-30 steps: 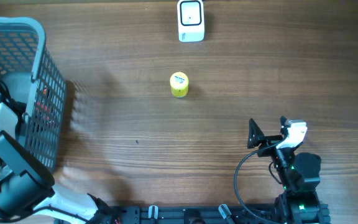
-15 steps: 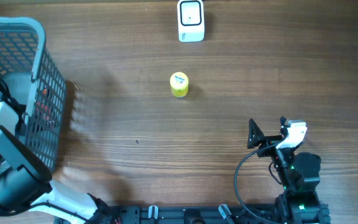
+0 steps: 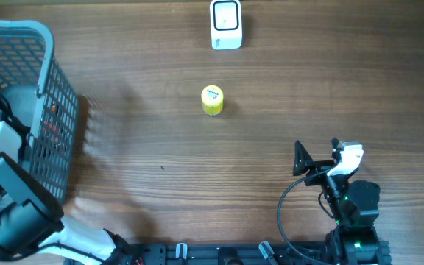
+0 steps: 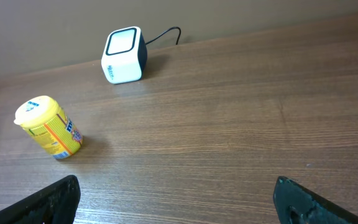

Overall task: Scan the item barcode
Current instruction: 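Reach the left gripper back into the basket and grasp the tin can, then lift the tin can out and place it beside the yellow bottle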

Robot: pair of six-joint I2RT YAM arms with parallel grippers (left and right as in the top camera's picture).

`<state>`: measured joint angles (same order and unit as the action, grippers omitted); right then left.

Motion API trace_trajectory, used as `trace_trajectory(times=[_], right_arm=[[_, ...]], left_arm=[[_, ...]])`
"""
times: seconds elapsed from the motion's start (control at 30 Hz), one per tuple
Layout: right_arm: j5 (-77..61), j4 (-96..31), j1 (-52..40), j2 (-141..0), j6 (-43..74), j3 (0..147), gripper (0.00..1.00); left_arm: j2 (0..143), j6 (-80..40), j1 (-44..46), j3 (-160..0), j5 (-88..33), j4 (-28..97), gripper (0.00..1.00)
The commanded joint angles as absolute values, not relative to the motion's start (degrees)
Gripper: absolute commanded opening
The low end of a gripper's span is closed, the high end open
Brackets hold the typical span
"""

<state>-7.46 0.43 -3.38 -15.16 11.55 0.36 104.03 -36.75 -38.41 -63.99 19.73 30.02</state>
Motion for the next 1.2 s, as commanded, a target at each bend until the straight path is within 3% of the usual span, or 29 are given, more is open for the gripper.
trace_trajectory(times=[0.0,0.37,0.8,0.97,1.17], right_arm=[[-7.35,0.6,-3.14,-15.16,11.97,0.3,1.0],[-7.35,0.8,-3.16,-15.16,11.99,0.3,1.0],[-7.35,0.82,-3.16,-15.16,11.99,0.32,1.0],[-7.35,0.82,-3.14,-15.16,11.97,0.32,1.0],[-7.35,0.84,-3.14,-15.16,11.97,0.32,1.0]], left_arm=[[96.51,-36.47,-38.89,-63.88,19.75,29.8,0.64],[79.18,-36.49,-38.87,-63.88,7.7,27.97,0.67],[63.53,-42.5,-38.37,-63.88,-26.13,13.26,0.67],[62.24,-45.69,-32.97,-63.88,-31.48,7.2,0.66],[63.77,-44.95,-18.55,-63.86,-26.28,6.61,0.63]])
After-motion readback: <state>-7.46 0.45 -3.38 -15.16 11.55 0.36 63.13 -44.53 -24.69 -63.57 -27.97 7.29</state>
